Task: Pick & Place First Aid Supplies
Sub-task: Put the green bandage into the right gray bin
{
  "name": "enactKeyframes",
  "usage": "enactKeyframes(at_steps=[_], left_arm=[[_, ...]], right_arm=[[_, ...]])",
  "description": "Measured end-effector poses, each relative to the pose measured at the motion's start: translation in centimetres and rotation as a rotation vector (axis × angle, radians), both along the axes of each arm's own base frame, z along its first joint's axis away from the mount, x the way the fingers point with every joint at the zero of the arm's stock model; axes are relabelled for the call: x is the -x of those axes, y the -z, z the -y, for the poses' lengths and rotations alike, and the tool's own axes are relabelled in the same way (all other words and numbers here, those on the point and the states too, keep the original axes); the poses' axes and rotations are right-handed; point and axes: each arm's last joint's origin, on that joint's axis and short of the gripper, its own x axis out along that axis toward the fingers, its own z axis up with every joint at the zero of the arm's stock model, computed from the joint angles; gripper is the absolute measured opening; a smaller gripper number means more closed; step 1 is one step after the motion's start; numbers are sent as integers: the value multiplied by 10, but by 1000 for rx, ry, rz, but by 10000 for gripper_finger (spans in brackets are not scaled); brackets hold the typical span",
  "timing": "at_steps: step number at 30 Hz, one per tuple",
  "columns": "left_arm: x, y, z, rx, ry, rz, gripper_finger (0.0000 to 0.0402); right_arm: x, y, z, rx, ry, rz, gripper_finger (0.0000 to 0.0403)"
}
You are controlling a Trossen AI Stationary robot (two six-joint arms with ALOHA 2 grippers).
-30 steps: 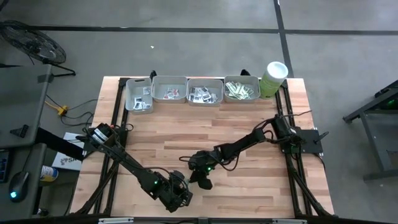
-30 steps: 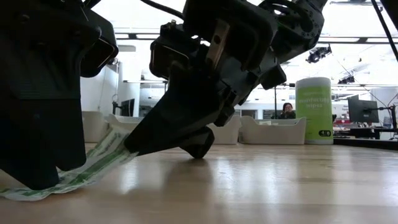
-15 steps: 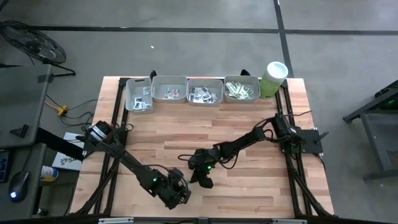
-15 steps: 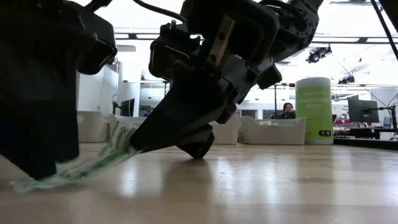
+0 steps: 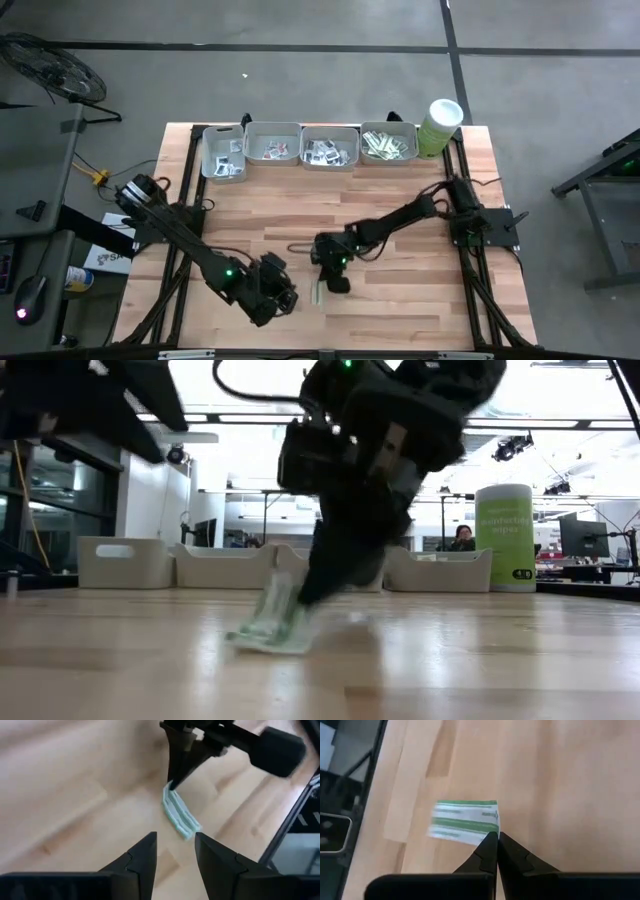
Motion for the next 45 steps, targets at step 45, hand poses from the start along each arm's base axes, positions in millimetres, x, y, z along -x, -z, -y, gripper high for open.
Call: enactKeyframes(at_steps=[45], left_arm=[[100,-19,-189,-548,289,461,133]], right_arm=[[189,-204,209,545,1133,-187,0]])
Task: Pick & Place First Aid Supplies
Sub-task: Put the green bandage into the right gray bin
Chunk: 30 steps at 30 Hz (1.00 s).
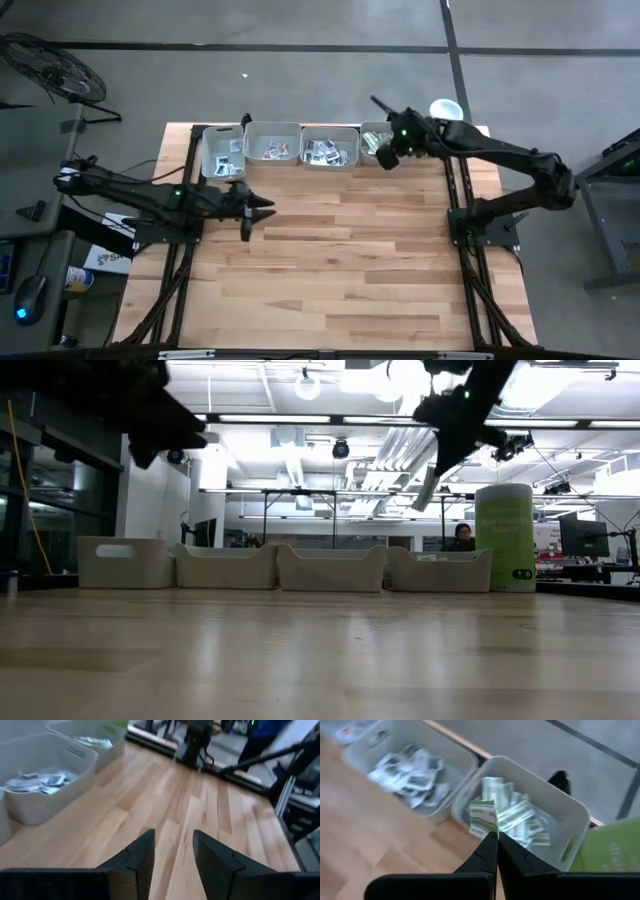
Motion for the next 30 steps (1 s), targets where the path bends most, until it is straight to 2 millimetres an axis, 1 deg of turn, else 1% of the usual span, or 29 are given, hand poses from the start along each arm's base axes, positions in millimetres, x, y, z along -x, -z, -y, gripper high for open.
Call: enactKeyframes(at_steps=[4,7,10,13,18,23,25,30], left_arm=[[23,3,-5,32,-53,88,133],[38,6,-9,43,-90,144,133],[50,9,-12,50,-110,181,133],[60,12,-14,79,-120,222,133],[70,26,-16,103,-169,212,133],[71,42,-17,151,-210,208,133],[70,47,-17,155,-212,195,133],[70,54,-17,156,-200,171,133]], right_arm=[[10,15,28,-11,96,53,0],[16,34,50,-45,137,132,0],[22,55,65,-78,176,196,0],[27,69,74,-100,188,241,0],[29,84,74,-101,191,250,0],[30,96,69,-136,245,272,0],[29,99,67,-124,274,266,0],[25,99,63,-99,340,273,0]])
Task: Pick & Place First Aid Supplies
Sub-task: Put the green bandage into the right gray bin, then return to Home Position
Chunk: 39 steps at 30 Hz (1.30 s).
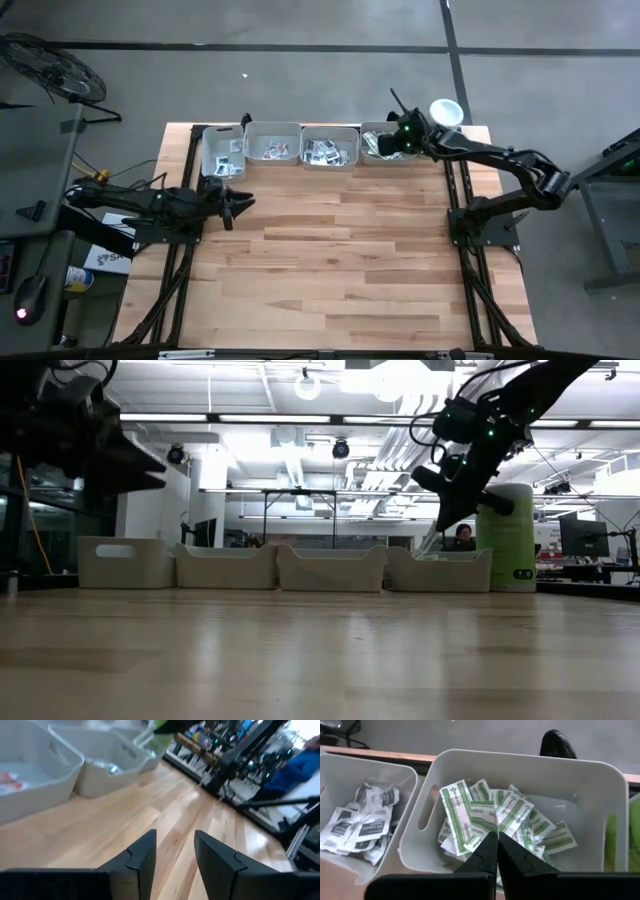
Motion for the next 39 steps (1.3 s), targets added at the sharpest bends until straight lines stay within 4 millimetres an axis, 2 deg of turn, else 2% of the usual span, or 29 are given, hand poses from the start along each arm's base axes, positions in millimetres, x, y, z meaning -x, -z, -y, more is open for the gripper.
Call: enactKeyframes(at_steps=[4,9,12,19,22,25,29,35,37,39], left_arm=[[-1,13,0,5,6,-35,133],[-2,15,1,-8,38,-3,133],[-2,13,2,-38,84,10,133],[-1,12,4,-67,147,19,133],[-1,11,4,-74,167,20,133],[-1,12,5,-76,188,18,133],[-1,12,5,-75,204,17,133],[-1,12,5,-88,209,16,133],[-1,12,5,-91,210,15,133],[-1,12,6,-90,217,15,133]], right_arm=[[-2,0,-2,-9,28,19,0],[-2,-1,-2,-24,36,53,11],[-4,-2,-1,-35,20,90,44],[-3,-9,-2,-31,16,151,155],[1,-17,-4,4,16,158,182],[8,-28,-8,26,22,179,191],[20,-46,-25,37,-21,208,192],[32,-78,-69,211,-130,289,193],[34,-76,-83,276,-159,398,193],[32,-62,-95,321,-210,541,193]])
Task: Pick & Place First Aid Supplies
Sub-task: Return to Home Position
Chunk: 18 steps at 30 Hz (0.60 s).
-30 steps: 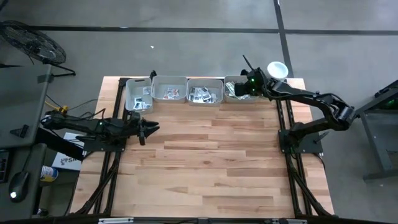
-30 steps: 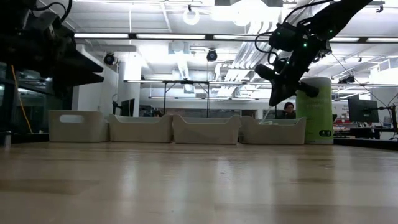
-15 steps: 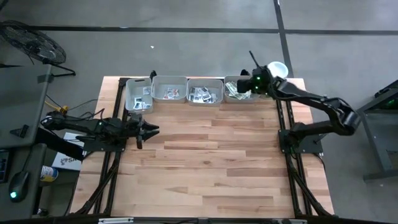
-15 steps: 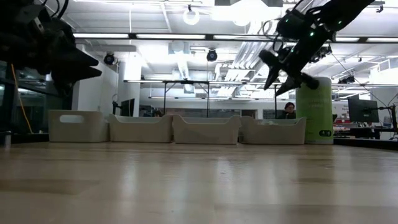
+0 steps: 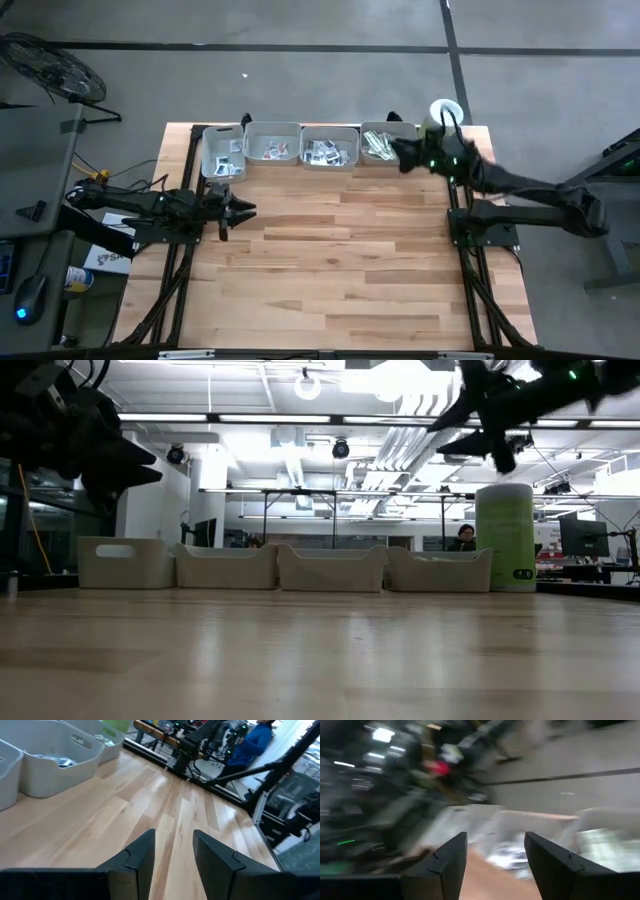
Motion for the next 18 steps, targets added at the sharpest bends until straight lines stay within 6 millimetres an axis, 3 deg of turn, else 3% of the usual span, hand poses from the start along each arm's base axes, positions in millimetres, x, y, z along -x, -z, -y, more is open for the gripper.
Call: enactKeyframes(at_steps=[6,18], left_arm=[[0,0,1,53,27,5,133],[0,0,1,113,26,8,133]], right_arm=[[-1,48,-30,58,-130,299,193],[29,96,-47,64,-103,415,193]])
